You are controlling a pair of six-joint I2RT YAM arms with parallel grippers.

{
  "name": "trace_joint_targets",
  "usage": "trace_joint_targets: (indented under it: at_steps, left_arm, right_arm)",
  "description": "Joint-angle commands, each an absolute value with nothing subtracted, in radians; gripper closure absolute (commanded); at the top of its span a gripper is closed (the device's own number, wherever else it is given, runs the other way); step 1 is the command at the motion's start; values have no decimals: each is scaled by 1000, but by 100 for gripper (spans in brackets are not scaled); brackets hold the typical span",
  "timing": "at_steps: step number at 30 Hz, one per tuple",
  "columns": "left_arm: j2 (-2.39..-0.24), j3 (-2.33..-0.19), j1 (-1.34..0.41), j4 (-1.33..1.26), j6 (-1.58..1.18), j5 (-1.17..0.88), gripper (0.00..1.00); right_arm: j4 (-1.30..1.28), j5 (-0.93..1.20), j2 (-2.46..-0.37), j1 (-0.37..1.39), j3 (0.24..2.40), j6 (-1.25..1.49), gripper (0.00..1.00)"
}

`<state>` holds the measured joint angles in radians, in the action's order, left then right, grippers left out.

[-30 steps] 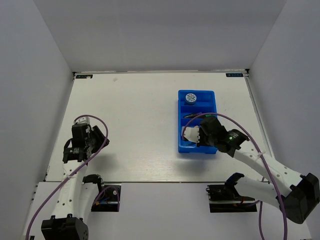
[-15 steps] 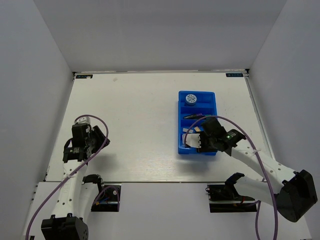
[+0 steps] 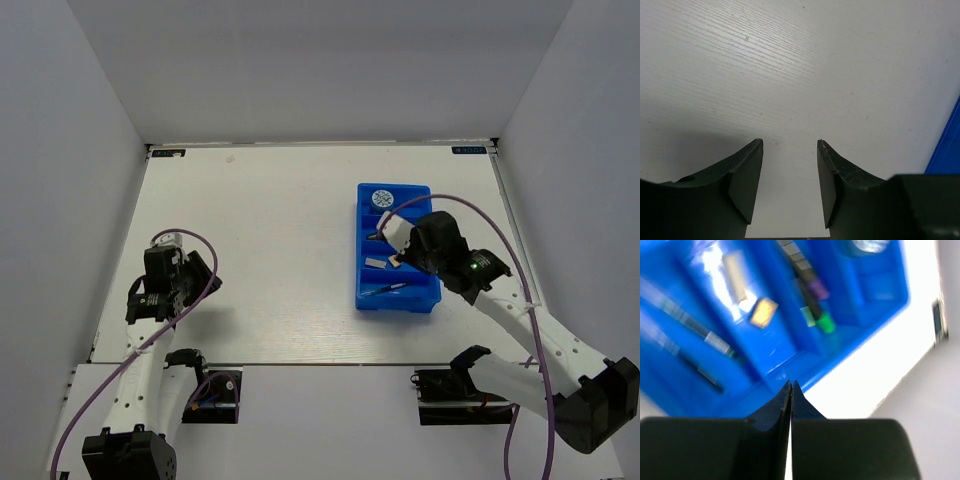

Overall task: Sort the stationery into containers
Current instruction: Place the stationery into the container

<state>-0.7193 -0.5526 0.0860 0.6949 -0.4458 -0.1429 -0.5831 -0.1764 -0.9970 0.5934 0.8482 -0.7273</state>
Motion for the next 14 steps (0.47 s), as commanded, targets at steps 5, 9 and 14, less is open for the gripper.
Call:
trace_joint_targets:
  at_steps: [5, 9, 14]
  left_arm:
    - [-732, -540, 91, 612, -417, -326, 32]
    - [-758, -526, 91, 532, -403, -482, 0]
    - [-756, -519, 89, 514, -399, -511, 0]
  right_arm:
    - [-443, -331, -971, 561, 945, -116, 33]
    - [-434, -431, -962, 560, 951, -92, 10]
    - [-413, -517, -895, 560, 915, -84, 10]
